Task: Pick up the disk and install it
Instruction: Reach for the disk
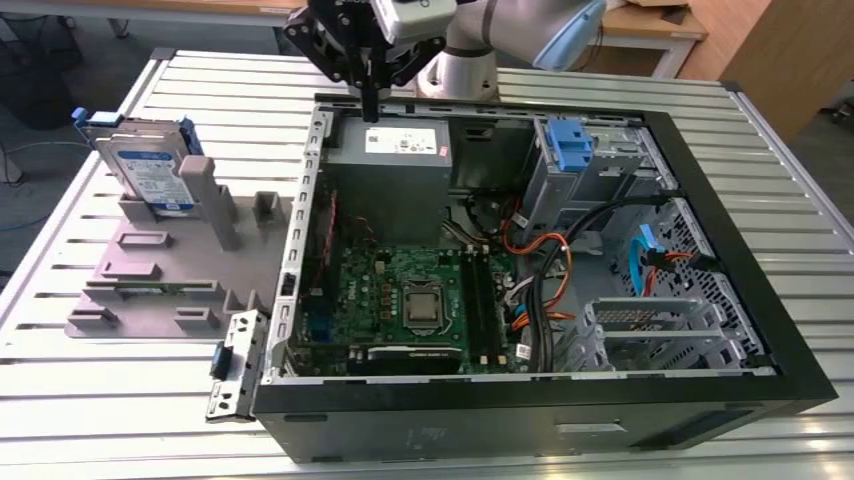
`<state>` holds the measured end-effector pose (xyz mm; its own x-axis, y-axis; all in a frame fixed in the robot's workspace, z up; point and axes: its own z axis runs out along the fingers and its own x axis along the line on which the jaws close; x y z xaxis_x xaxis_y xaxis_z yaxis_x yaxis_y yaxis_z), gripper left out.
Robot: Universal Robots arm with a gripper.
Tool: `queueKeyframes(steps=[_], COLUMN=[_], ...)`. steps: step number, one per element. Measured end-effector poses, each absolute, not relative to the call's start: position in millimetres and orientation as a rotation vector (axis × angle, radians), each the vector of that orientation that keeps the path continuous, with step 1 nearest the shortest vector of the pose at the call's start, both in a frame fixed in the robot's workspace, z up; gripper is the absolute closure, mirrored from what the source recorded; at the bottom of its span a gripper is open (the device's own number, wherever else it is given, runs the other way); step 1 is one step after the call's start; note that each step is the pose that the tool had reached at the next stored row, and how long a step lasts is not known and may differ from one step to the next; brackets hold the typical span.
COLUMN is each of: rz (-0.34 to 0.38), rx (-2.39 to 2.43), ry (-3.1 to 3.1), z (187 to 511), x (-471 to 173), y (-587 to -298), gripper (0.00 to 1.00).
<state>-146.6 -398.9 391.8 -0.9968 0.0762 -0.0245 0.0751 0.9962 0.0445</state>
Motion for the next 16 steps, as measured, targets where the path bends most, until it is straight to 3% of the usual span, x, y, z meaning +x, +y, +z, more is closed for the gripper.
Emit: queueKeyframes(steps=[16], rz=[0.068], rx=[0.118], ry=[3.112], z=[390.2], x=[-160.9], y=[-398.9], gripper=[0.89])
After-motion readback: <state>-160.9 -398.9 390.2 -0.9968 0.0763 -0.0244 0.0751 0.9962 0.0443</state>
